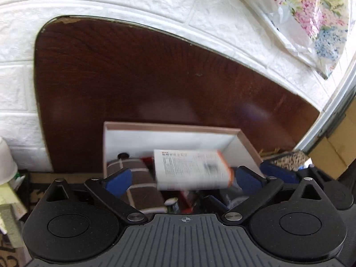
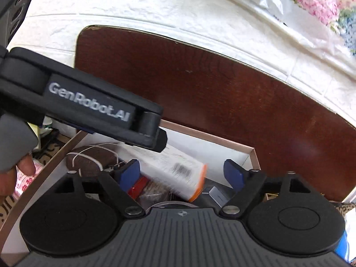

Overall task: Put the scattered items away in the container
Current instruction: 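Open the left gripper to drop the white medicine box into the box, then move the left tool back toward the blue medicine box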

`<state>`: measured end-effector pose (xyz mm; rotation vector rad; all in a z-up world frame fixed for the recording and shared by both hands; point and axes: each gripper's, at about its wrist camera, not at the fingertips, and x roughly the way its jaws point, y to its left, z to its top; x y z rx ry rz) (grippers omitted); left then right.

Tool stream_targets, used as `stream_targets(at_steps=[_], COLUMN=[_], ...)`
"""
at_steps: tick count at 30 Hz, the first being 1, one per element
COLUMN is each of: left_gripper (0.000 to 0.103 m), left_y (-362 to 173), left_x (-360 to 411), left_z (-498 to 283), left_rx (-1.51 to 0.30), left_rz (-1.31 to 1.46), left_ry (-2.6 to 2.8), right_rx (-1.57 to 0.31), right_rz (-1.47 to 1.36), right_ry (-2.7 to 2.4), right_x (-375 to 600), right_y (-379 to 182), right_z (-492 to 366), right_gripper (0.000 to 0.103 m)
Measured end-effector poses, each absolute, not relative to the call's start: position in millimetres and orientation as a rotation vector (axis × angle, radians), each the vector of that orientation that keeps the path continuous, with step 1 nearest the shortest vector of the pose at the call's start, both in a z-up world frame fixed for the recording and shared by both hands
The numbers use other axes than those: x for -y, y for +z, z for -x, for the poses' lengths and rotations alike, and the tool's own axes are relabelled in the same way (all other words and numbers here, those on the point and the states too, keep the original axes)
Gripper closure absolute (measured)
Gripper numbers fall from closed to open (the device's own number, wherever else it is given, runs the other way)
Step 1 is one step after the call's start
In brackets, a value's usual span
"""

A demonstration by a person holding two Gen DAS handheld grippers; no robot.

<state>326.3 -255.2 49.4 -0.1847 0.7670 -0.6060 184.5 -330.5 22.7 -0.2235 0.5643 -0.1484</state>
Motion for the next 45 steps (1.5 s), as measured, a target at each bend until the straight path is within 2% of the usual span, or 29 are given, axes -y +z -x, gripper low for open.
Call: stream_targets(at_steps=[2,5,16,26,31,36,45], left_gripper=[0.000,0.000,0.000,0.000,0.000,0.000,0.001], left_y=[49,49,65,65,38,-6,-61], left_x=[249,242,218,167,139,117,102], left_z=[-322,-311,-258,-167,-117,-94,-110], left_rx=[-0.805,-0.834,-0.816,-0.735,-0.700,-0.759,-0.855], left_rz=[0.196,0.188,0.177,0.211,0.217,0.230,0.245], left_ry=[-0.613,-0.642,-0.696,-0.744,-0.727,-0.671,-0.602], right_rx=[-0.569,-0.572,-0.540,-0.458,-0.404,-0.458,-0.606], right_rz=[0.227,0.239,0.282,0.261,0.266,0.158,0.075], right_ry=[-0.147,-0.153,-0.139,-0.088,-0.068,-0.031,-0.066], right_x=[327,318,280,227,193,175,168], right_y=[23,26,54,61,41,5,-60], right_z=[-179,-171,-133,-60,-17,6,10], right_gripper=[0.005,0.002,0.001,0.001,0.000,0.000,0.001])
